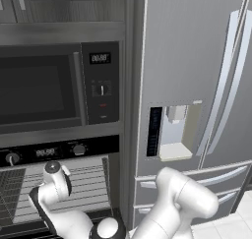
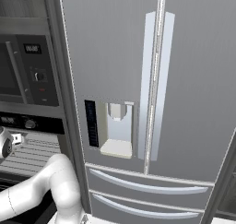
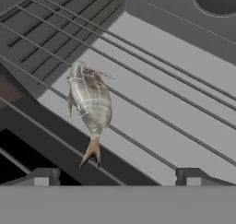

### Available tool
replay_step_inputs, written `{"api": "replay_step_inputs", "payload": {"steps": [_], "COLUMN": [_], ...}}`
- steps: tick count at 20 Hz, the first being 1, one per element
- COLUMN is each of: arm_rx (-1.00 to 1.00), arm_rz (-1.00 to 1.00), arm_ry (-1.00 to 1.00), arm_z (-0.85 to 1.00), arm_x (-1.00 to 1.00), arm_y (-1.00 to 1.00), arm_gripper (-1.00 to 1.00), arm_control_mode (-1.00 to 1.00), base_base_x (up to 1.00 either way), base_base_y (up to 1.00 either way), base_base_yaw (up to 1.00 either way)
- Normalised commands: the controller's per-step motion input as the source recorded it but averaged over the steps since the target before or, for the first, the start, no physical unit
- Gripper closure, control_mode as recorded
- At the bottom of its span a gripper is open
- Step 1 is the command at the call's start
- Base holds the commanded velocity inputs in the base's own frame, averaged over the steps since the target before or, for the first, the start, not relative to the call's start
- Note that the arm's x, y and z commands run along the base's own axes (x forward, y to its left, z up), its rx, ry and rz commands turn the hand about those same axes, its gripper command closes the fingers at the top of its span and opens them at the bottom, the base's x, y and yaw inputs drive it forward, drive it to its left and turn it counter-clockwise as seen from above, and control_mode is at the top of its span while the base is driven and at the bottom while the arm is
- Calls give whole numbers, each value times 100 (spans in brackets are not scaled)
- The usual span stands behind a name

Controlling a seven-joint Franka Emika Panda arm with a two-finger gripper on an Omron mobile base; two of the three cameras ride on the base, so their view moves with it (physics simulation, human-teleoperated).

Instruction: Take the fish from the oven and place it on the plate on the counter.

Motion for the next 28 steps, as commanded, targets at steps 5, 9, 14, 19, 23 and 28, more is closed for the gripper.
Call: {"api": "replay_step_inputs", "payload": {"steps": [5, 9, 14, 19, 23, 28], "arm_rx": [14, 13, 7, 3, 6, 2], "arm_rz": [0, 0, 0, 0, 0, 0], "arm_ry": [0, 0, 2, 5, 0, 0], "arm_z": [-7, -24, -39, -16, -16, -41], "arm_x": [7, 14, 26, 22, 14, 22], "arm_y": [12, 8, 0, 4, 11, 16], "arm_gripper": [-100, -100, -100, -100, -100, -100], "arm_control_mode": [-100, -100, -100, -100, -100, -100], "base_base_x": [0, 0, 0, 0, 0, 0], "base_base_y": [0, 0, 0, 0, 0, 0], "base_base_yaw": [0, 0, 0, 0, 0, 0]}}
